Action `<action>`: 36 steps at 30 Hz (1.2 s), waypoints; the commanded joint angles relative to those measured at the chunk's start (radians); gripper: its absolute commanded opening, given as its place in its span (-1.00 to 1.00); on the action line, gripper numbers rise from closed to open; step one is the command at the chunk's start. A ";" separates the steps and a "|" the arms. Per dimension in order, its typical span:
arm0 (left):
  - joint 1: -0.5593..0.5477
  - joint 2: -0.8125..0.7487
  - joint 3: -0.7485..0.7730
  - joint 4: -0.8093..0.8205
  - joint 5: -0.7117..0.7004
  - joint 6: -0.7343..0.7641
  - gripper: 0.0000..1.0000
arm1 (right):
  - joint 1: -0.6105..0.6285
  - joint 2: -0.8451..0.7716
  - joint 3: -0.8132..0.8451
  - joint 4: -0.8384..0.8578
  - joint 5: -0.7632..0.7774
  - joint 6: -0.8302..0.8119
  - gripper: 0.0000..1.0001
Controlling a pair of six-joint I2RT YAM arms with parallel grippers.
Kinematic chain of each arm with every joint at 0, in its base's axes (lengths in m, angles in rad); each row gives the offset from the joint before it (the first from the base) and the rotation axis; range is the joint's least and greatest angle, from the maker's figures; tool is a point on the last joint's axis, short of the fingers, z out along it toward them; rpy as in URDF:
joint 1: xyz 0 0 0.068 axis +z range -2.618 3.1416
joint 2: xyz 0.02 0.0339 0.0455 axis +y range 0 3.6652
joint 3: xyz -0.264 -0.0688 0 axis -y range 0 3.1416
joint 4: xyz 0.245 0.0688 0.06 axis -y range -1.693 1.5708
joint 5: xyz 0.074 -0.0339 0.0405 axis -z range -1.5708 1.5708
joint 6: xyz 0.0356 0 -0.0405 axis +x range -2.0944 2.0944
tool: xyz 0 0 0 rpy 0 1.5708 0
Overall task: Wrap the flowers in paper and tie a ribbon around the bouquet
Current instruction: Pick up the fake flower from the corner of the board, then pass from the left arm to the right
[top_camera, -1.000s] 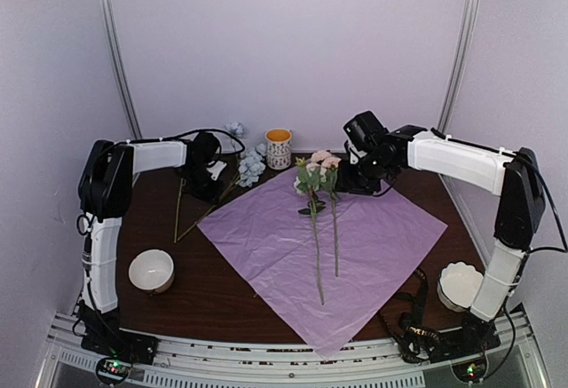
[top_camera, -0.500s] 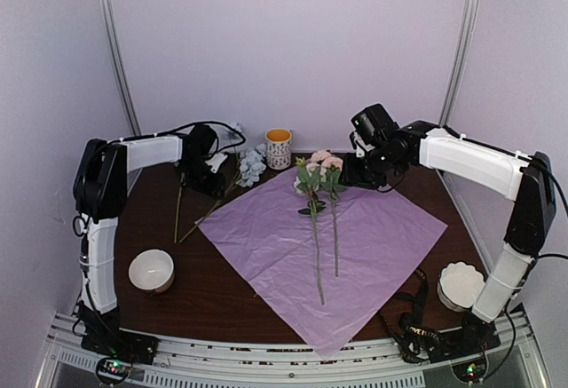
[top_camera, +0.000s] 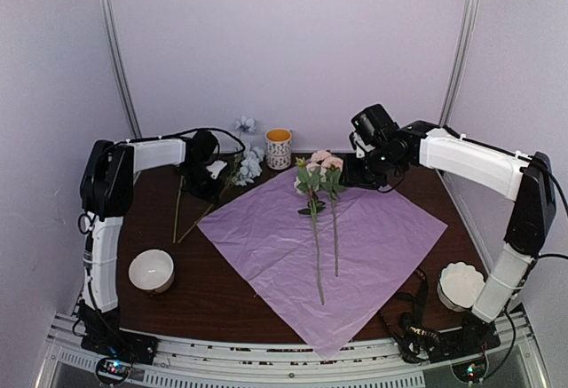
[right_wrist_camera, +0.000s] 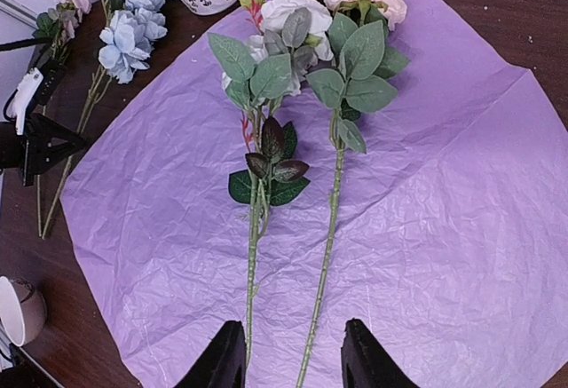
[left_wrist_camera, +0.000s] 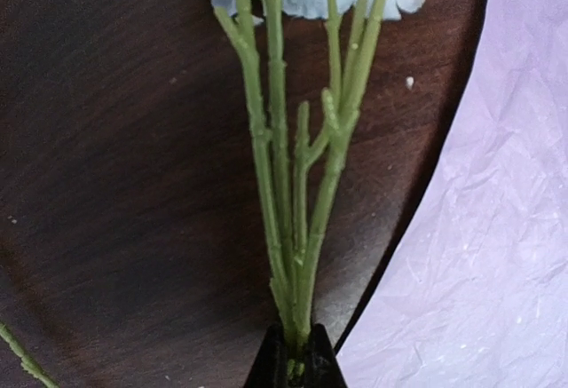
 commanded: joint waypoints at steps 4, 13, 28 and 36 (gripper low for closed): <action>0.052 -0.365 -0.163 0.259 0.054 -0.063 -1.00 | 0.015 -0.090 -0.043 0.060 -0.037 -0.053 -0.24; -0.179 -0.762 -0.503 0.775 0.477 -0.041 -1.00 | 0.185 -0.245 -0.147 0.629 -0.338 -0.111 0.23; -0.371 -0.740 -0.581 1.301 0.756 -0.354 -1.00 | 0.246 -0.257 -0.151 0.909 -0.249 -0.010 -0.25; -0.389 -0.737 -0.555 1.193 0.780 -0.315 -1.00 | 0.245 -0.261 -0.141 0.855 -0.263 -0.051 -0.15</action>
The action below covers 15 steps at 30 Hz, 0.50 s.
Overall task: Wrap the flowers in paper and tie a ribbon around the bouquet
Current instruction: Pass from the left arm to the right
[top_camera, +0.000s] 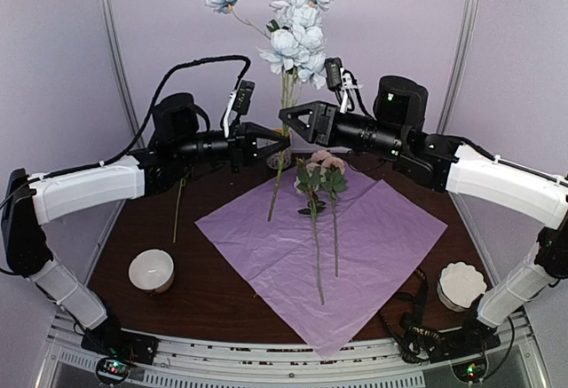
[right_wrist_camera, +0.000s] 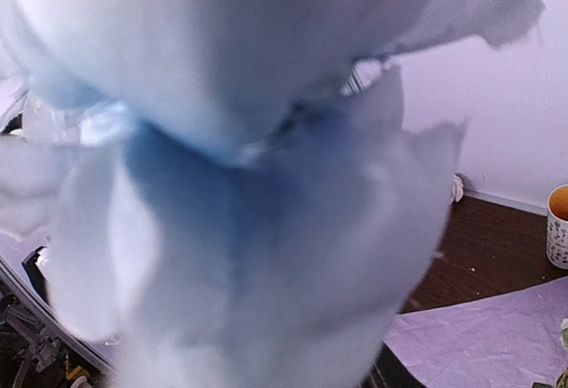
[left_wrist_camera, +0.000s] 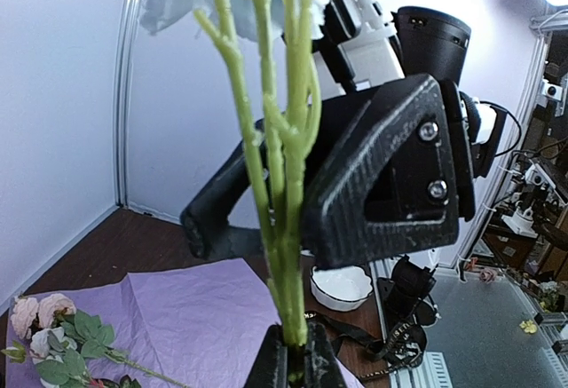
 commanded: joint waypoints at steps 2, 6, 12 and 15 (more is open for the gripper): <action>-0.023 0.011 0.046 0.011 0.072 0.005 -1.00 | -0.001 -0.022 0.006 -0.018 0.018 -0.028 -0.29; -0.030 0.015 0.059 -0.005 0.086 0.009 -1.00 | -0.002 -0.014 0.037 -0.068 0.040 -0.033 -1.00; 0.007 -0.021 0.102 -0.309 -0.091 0.101 0.53 | -0.076 0.009 0.109 -0.384 0.194 -0.009 -1.00; 0.097 0.000 0.198 -0.650 -0.370 0.143 0.60 | -0.169 0.099 0.154 -0.612 0.190 0.050 -1.00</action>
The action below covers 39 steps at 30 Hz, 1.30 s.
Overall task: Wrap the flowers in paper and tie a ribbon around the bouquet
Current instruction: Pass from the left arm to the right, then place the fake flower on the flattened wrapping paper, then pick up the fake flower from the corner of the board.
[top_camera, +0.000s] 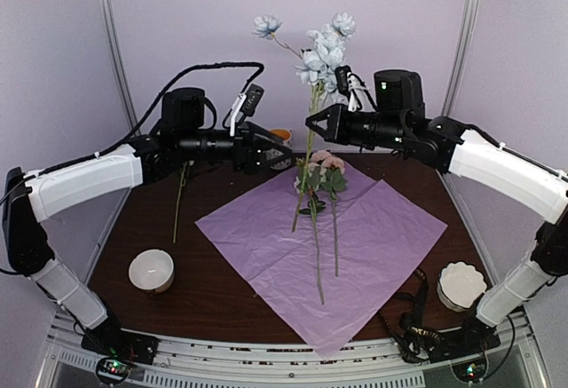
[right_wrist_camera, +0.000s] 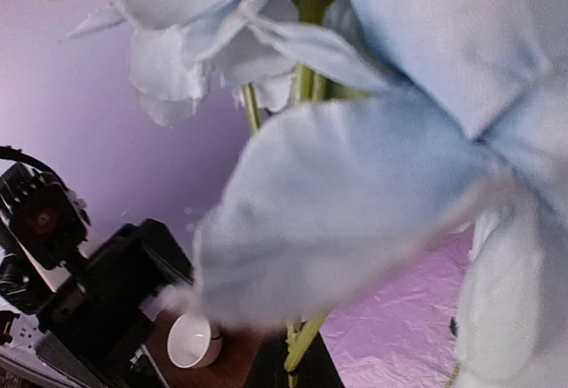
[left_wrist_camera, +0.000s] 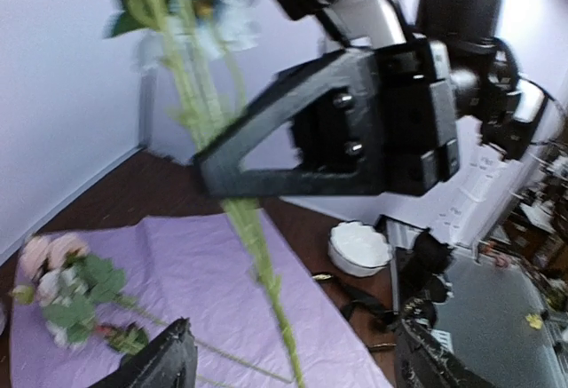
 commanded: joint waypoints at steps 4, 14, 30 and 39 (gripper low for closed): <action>0.298 0.137 0.193 -0.700 -0.459 0.005 0.45 | -0.182 0.240 0.056 -0.418 -0.115 0.094 -1.00; 0.511 0.408 0.194 -0.832 -0.708 0.055 0.42 | -0.208 0.412 0.068 -0.468 0.029 0.072 -0.45; 0.546 0.647 0.439 -1.031 -0.780 0.155 0.11 | -0.172 0.303 0.058 -0.561 0.176 0.017 0.06; 0.549 0.799 0.598 -1.402 -0.680 0.252 -0.03 | -0.167 0.177 0.007 -0.565 0.222 0.016 0.07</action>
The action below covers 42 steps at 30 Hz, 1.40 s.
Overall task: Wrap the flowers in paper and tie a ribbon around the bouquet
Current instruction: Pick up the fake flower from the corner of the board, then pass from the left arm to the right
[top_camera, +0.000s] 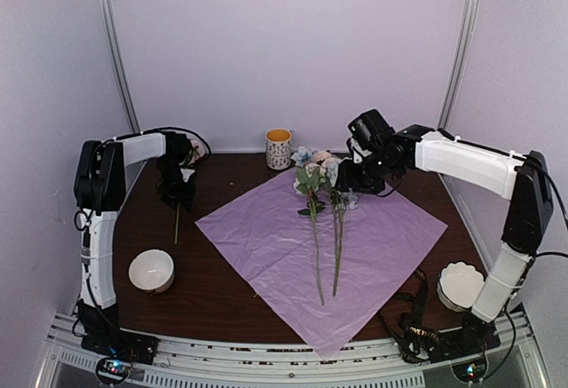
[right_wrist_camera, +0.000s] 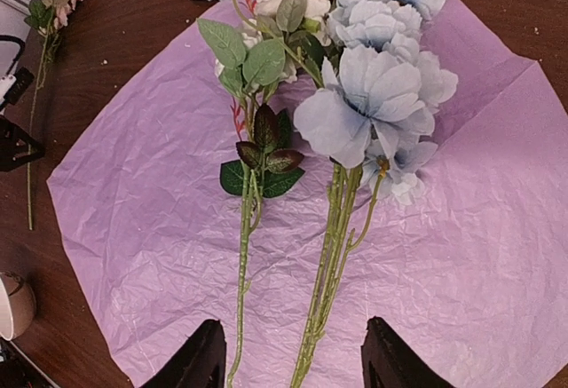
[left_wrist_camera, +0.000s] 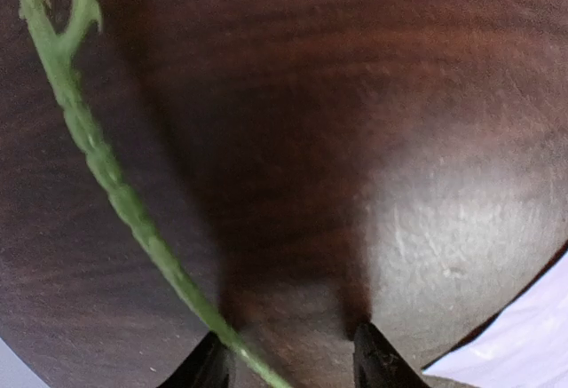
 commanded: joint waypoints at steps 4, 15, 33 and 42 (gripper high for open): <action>0.012 0.018 -0.034 -0.202 -0.014 0.003 -0.10 | 0.007 -0.119 -0.047 -0.022 0.081 -0.028 0.07; 0.024 -0.163 -0.179 0.056 0.073 -0.098 -1.00 | 0.008 -0.168 -0.055 -0.019 0.094 -0.080 0.15; -0.442 -1.025 -0.898 1.434 0.291 -0.191 -1.00 | 0.229 -0.363 -0.180 0.746 -0.429 -0.183 0.56; -0.622 -0.958 -0.909 1.570 0.389 -0.179 -1.00 | 0.285 -0.249 -0.100 0.920 -0.309 -0.129 0.84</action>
